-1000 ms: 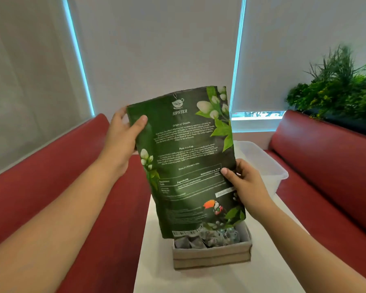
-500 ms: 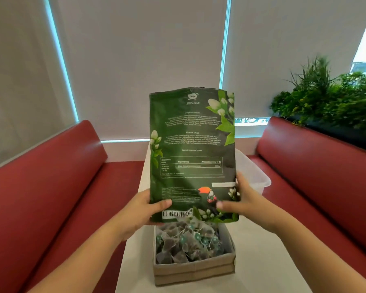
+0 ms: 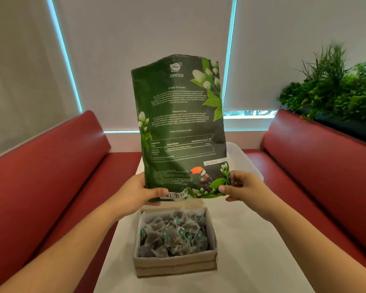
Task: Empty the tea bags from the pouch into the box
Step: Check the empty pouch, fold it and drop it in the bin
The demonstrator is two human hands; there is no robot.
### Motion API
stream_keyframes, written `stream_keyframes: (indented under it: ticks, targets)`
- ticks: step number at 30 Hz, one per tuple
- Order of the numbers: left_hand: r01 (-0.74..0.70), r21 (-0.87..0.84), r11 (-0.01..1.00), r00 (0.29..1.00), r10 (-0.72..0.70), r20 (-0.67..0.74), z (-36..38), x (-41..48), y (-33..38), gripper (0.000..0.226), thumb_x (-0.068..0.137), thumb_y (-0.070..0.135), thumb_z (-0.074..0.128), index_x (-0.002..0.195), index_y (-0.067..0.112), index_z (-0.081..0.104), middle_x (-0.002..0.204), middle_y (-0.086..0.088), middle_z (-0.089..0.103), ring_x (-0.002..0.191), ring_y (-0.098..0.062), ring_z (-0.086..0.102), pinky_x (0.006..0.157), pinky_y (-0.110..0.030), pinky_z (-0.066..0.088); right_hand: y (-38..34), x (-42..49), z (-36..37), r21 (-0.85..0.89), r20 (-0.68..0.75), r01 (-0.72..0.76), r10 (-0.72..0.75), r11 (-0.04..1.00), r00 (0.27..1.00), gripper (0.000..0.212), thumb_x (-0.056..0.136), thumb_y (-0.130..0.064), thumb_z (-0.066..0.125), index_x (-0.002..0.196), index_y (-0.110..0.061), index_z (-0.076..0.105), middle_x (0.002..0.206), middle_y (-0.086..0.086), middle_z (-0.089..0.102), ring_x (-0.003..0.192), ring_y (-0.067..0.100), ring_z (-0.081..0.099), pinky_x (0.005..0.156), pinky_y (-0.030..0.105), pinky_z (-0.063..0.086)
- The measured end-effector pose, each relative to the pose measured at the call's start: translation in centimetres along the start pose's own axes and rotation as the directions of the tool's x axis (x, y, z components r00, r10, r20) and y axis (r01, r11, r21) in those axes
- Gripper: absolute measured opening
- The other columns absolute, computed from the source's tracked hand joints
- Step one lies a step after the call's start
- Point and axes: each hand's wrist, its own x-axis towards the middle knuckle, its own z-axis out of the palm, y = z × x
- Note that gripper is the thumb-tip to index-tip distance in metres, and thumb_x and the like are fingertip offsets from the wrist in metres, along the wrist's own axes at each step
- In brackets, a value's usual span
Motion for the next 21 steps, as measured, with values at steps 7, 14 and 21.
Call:
stream_keyframes:
  ticks: [7, 14, 21]
  targets:
    - [-0.013, 0.064, 0.998, 0.996, 0.019, -0.086, 0.7, 0.9, -0.4, 0.027, 0.078, 0.005, 0.072, 0.100, 0.021, 0.070, 0.096, 0.002, 0.076, 0.081, -0.014, 0.071, 0.067, -0.028, 0.056, 1.8, 0.9, -1.0, 0.056, -0.114, -0.009, 0.015, 0.998, 0.993, 0.037, 0.080, 0.000, 0.070, 0.062, -0.012, 0.041, 0.045, -0.013, 0.048, 0.050, 0.009, 0.057, 0.056, 0.027, 0.051]
    - [0.025, 0.056, 0.998, 0.999, -0.026, 0.024, 0.8, 0.7, 1.9, 0.034, 0.077, 0.010, 0.072, 0.110, 0.016, 0.068, 0.105, 0.001, 0.074, 0.092, -0.017, 0.070, 0.069, -0.023, 0.055, 1.6, 0.1, -3.2, 0.138, -0.023, -0.058, 0.061, 0.989, 0.998, 0.028, 0.082, 0.002, 0.067, 0.070, -0.008, 0.044, 0.070, 0.013, 0.053, 0.053, 0.007, 0.061, 0.055, 0.023, 0.053]
    - [-0.038, -0.161, 0.986, 0.996, 0.025, -0.082, 2.5, 0.2, 5.4, 0.025, 0.082, 0.019, 0.067, 0.107, 0.018, 0.068, 0.108, -0.003, 0.073, 0.099, -0.022, 0.070, 0.082, -0.032, 0.058, 1.9, -1.5, -4.8, 0.103, 0.167, -0.072, 0.054, 0.992, 0.984, 0.047, 0.069, -0.022, 0.077, 0.102, 0.006, 0.059, 0.091, 0.017, 0.063, 0.077, 0.016, 0.066, 0.066, 0.025, 0.054]
